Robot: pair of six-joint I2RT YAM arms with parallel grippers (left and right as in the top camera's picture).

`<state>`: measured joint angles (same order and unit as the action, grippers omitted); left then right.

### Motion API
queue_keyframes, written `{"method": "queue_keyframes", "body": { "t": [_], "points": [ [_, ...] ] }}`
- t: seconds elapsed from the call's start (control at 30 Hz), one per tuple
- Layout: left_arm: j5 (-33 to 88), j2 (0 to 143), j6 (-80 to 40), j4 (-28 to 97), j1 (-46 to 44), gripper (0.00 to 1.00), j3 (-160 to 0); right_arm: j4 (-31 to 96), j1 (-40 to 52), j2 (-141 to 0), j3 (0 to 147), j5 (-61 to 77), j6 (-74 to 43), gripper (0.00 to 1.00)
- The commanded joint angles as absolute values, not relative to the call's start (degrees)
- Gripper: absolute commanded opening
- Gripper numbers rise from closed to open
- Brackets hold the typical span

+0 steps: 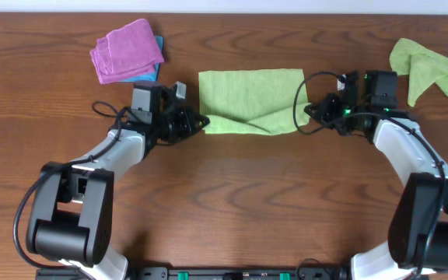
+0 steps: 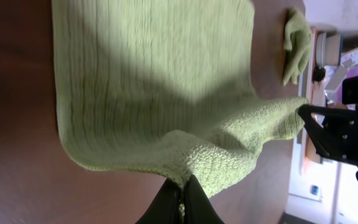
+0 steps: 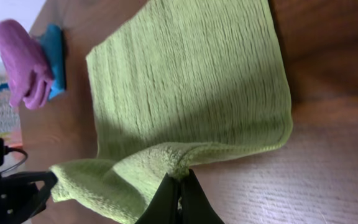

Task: Fold the cloth
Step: 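Carry the near edge forward with both grippers over the far edge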

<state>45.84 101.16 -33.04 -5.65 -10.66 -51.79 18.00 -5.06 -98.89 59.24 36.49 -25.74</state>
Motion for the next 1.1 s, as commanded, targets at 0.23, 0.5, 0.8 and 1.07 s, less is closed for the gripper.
{"method": "queue_keyframes", "body": {
  "t": [0.23,0.5,0.8,1.07],
  "points": [
    [40.1,101.6,-23.4,-4.6,-10.5,0.06,-57.1,14.4,-3.2,-98.0,60.1,33.3,-33.1,0.02],
    [37.5,104.1,-22.2,-4.9,-10.3,0.05,-57.9,10.5,-0.7,-98.1,60.1,26.6,-34.3,0.01],
    [38.0,111.9,-22.2,-1.8,-10.1,0.06,-67.7,7.0,-1.1,-104.1,63.3,27.5,-32.9,0.02],
    [37.1,116.2,-21.8,0.1,-10.1,0.06,-75.1,7.3,-1.3,-108.6,67.4,26.8,-31.6,0.02]
  ]
}}
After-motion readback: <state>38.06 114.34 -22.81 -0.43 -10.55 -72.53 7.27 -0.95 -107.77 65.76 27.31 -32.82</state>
